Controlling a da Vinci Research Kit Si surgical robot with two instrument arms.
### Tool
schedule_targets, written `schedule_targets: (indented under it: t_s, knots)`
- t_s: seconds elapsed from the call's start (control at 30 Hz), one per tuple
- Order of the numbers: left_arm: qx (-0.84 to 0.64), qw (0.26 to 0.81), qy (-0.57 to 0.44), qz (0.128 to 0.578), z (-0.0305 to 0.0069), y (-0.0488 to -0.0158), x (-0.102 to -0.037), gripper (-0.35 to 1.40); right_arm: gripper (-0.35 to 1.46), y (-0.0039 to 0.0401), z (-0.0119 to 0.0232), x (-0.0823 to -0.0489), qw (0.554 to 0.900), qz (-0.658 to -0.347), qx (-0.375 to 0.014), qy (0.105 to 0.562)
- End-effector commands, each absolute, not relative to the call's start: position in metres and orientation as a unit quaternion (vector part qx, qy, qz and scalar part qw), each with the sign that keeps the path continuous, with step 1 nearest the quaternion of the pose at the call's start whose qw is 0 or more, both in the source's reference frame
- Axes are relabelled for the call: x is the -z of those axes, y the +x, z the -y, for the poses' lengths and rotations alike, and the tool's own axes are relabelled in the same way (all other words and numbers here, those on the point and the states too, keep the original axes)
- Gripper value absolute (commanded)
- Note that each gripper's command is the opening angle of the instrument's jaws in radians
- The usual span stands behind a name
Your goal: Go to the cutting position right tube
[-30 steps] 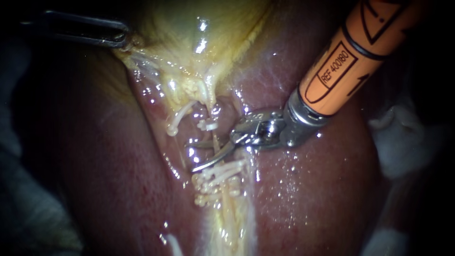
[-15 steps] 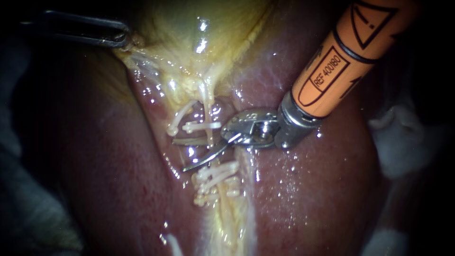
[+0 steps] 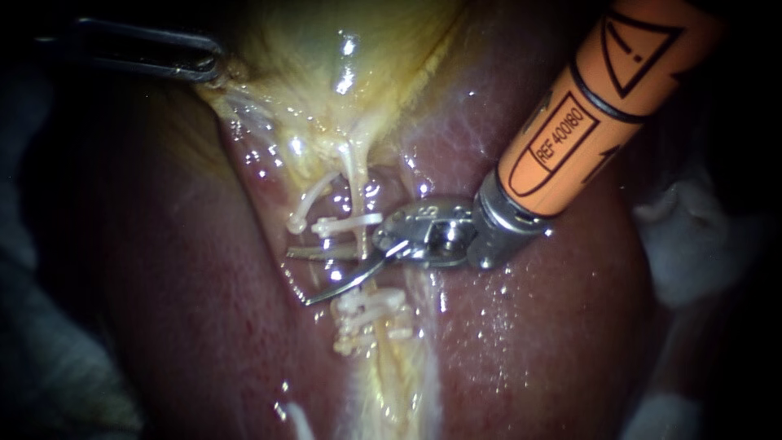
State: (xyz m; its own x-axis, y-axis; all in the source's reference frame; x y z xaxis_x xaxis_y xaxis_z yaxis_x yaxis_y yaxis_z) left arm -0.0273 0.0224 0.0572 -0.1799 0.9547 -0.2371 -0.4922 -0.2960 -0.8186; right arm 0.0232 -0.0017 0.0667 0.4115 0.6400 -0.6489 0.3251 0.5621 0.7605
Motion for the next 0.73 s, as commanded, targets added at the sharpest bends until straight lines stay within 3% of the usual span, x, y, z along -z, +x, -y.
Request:
schedule_targets:
  t_s: [0.03, 0.33, 0.73]
  knots:
    - [-0.707, 0.512, -0.385, 0.3, -0.0224, -0.0273, -0.0572, -0.35, 1.23, 0.0232, 0.0017, -0.0663, 0.702, -0.535, -0.11, 0.457]
    - [-0.707, 0.512, -0.385, 0.3, -0.0224, -0.0272, -0.0572, -0.35, 1.22, 0.0234, 0.0014, -0.0629, 0.687, -0.547, -0.11, 0.465]
    - [-0.707, 0.511, -0.385, 0.301, -0.0224, -0.0272, -0.0572, -0.35, 1.22, 0.0235, 0.0013, -0.0626, 0.687, -0.547, -0.111, 0.466]
